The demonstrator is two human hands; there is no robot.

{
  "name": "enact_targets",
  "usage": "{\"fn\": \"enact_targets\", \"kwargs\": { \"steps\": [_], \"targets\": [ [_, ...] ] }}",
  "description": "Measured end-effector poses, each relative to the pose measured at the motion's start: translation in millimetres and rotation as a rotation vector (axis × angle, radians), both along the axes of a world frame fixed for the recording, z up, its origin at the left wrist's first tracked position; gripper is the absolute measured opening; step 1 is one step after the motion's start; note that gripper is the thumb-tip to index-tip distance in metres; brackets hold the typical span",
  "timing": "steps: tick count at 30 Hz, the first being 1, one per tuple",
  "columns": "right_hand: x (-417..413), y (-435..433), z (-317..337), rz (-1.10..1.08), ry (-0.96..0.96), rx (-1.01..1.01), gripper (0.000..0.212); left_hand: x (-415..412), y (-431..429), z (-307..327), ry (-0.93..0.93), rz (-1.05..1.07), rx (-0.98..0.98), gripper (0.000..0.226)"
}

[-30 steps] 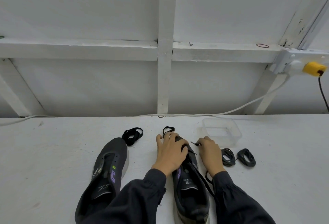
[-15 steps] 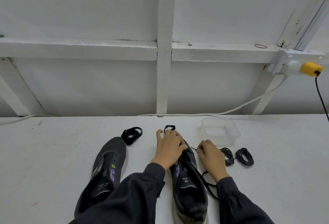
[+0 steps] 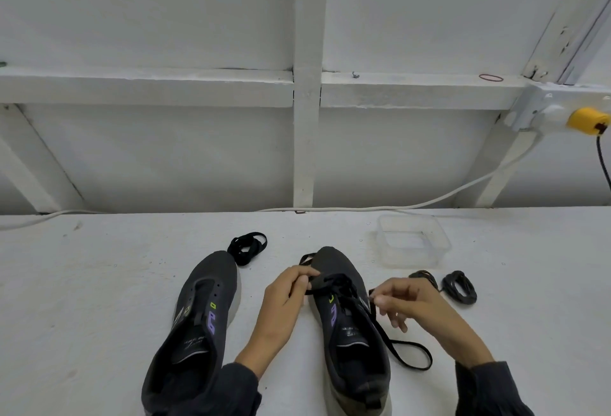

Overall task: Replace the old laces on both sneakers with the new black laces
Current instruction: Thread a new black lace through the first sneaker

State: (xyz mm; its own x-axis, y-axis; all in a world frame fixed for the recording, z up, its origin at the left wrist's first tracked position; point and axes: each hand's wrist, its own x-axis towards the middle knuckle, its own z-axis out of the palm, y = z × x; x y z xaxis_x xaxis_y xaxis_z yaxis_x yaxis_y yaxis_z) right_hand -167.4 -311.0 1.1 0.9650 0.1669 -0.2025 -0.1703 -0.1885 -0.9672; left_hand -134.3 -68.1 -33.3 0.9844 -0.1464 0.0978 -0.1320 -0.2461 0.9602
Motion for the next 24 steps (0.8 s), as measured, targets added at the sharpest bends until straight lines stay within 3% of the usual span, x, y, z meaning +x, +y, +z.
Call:
{"fn": "enact_targets", "kwargs": {
  "steps": [3,7,11,15,17,21,24],
  "targets": [
    [-6.6,2.4,-2.1,0.059,0.038,-0.069,0.008,-11.1,1.2,0.9,0.026,-0.056,-0.031,0.019],
    [-6.9,7.8,-7.0,-0.028,0.002,-0.094,0.007,-16.3,-8.1,8.7,0.036,-0.131,-0.029,0.016],
    [-4.4,10.4,-2.3,-0.025,-0.051,-0.093,0.006,-18.0,-20.0,19.4,0.033,-0.160,0.235,0.010],
    [-3.1,9.8,-1.4,0.014,-0.114,-0.161,0.014,-19.5,-30.7,22.2,0.051,-0.145,0.485,0.053],
    [-1.8,8.3,-3.8,0.011,-0.128,-0.215,0.016,-18.4,-35.3,20.2,0.090,-0.168,0.464,0.055],
    [-0.5,8.4,-7.0,0.009,-0.155,-0.275,0.018,-13.1,-35.6,12.5,0.210,-0.180,0.224,0.037],
    [0.0,9.1,-7.4,0.010,-0.160,-0.292,0.016,-14.6,-36.5,10.3,0.230,-0.174,0.160,0.043]
  ]
}}
